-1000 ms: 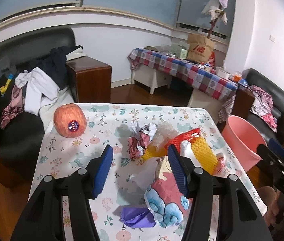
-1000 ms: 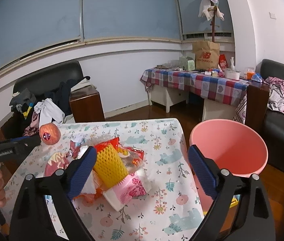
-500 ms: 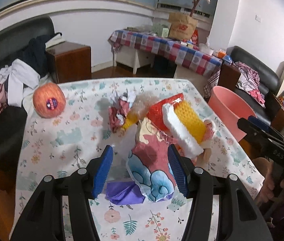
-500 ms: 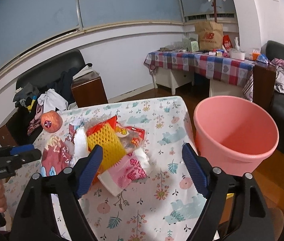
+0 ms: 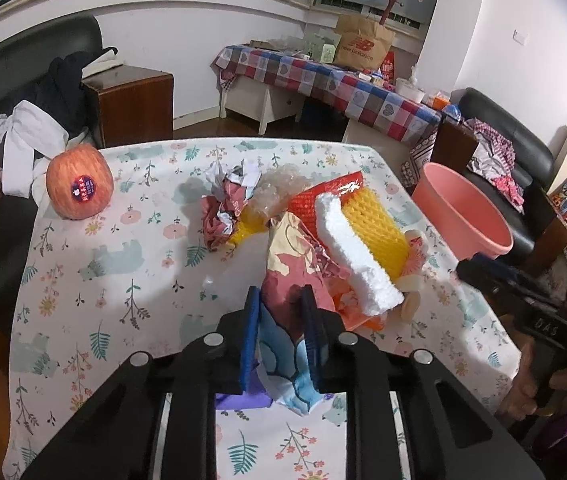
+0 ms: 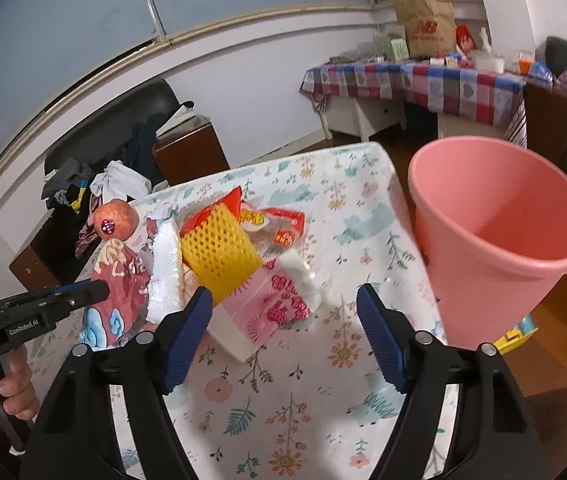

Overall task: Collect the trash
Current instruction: 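Grasp the cloud-print paper with the left tool while the right tool grasps the pink-white wrapper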

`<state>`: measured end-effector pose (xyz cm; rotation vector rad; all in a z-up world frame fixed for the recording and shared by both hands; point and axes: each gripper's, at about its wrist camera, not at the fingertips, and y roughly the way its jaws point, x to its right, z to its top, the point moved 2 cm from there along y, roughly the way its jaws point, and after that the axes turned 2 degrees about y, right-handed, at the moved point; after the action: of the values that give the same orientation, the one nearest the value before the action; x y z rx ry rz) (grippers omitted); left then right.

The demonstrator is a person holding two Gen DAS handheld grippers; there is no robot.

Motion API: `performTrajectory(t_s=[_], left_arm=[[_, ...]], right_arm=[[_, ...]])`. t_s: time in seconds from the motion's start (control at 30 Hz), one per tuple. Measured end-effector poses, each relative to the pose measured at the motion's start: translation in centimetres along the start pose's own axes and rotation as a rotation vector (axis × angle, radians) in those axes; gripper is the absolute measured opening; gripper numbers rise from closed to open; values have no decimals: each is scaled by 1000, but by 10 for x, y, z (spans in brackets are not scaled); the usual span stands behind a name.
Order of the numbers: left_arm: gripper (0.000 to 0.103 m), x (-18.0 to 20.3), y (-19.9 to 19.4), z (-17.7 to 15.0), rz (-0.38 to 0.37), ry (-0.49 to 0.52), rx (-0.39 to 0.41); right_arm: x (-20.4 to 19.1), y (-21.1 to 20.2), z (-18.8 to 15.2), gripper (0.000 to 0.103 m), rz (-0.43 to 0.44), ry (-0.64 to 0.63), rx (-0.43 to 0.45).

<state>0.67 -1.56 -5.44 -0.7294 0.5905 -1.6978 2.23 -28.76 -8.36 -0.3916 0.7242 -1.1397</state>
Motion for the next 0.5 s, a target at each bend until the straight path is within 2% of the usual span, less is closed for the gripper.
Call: performTrajectory(t_s=[0.1, 0.23, 0.5], left_arm=[[19, 0, -7, 4, -9, 0, 28], [19, 1, -17, 9, -19, -8, 63], [19, 4, -19, 10, -33, -14, 70]], right_arm=[[-1, 3, -2, 74, 16, 3, -14], [-5, 11, -5, 67, 67, 31, -57], [-23, 27, -10, 67, 103, 23, -121]])
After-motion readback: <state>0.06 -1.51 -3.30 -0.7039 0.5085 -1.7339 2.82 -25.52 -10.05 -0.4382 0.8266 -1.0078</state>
